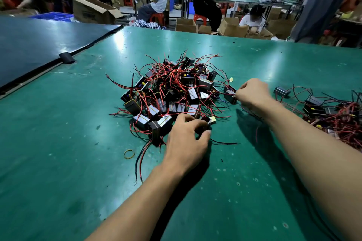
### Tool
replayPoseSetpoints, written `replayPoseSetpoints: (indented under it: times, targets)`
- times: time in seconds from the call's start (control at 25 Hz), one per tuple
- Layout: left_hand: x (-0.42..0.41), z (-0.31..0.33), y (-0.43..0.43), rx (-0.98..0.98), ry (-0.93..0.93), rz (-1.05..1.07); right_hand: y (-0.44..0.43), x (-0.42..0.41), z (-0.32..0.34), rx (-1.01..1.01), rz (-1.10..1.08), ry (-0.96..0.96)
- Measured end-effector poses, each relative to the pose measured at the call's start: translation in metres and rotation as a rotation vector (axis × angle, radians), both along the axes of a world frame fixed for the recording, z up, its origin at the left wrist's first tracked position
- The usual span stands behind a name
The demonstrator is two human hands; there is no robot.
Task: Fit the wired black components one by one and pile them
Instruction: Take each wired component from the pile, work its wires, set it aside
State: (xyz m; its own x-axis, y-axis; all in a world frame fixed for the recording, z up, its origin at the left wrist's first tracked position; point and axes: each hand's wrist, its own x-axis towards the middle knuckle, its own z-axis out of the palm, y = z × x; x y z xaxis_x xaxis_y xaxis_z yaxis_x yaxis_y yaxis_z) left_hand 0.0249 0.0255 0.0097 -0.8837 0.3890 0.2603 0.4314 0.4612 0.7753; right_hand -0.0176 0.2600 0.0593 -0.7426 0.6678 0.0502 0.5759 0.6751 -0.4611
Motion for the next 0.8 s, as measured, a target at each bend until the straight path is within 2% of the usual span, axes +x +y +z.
replayPoseSetpoints:
  times: [0.12, 0.28, 0.4, 0.52, 0.64, 0.8]
  targets:
    - [0.0, -0.003, 0.0, 0.023, 0.023, -0.013, 0.004, -0.01, -0.011, 0.068, 0.048, -0.104]
    - [0.0, -0.004, 0.0, 0.011, 0.058, -0.064, 0.0, -0.012, -0.019, 0.143, 0.033, -0.09]
    - [0.001, -0.003, -0.001, 0.009, 0.064, -0.074, -0.004, -0.009, -0.024, 0.096, -0.02, -0.049]
    - [0.002, -0.001, -0.002, 0.025, 0.056, -0.055, -0.009, -0.007, -0.015, -0.06, -0.151, 0.159]
    - [0.003, 0.002, -0.003, -0.016, 0.023, -0.067, -0.014, -0.002, 0.011, -0.266, -0.263, 0.473]
    - [0.007, 0.009, -0.005, -0.094, -0.059, -0.133, -0.034, 0.022, 0.047, -0.419, -0.19, 0.734]
